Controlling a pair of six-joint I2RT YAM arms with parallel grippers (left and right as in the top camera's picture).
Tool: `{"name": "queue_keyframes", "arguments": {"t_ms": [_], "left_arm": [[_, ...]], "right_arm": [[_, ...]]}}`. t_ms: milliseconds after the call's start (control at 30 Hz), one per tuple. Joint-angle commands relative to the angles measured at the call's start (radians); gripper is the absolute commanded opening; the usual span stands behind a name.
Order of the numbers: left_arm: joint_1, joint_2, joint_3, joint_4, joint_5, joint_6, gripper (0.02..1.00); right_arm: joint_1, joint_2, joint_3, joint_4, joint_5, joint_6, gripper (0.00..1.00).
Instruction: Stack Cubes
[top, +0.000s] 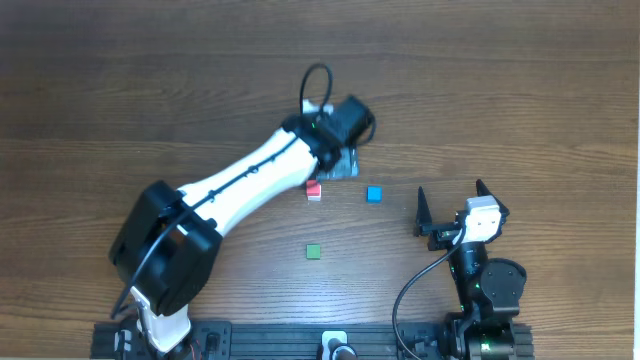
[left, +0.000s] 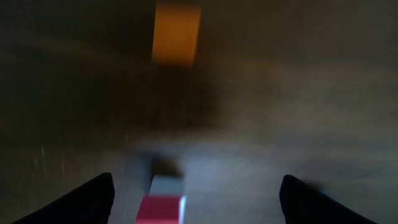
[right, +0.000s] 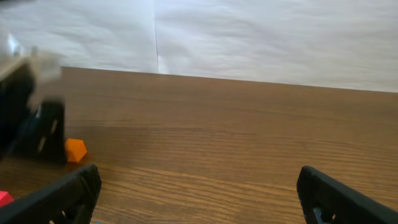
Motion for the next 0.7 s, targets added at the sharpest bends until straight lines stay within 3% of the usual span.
{"name": "queue_keyframes", "arguments": {"t_ms": [33, 700], "left_arm": [[0.075, 0.051, 0.095, -0.005, -0.021, 0.072, 0.858], [0.113, 0.228, 0.142, 0.051, 0.006, 0.14, 0.698]], "right_arm": [[0.005, -0.008, -0.009, 0.002, -0.011, -0.001, 0.993], [0.005, -0.008, -0.009, 0.002, -0.011, -0.001, 0.991]]}}
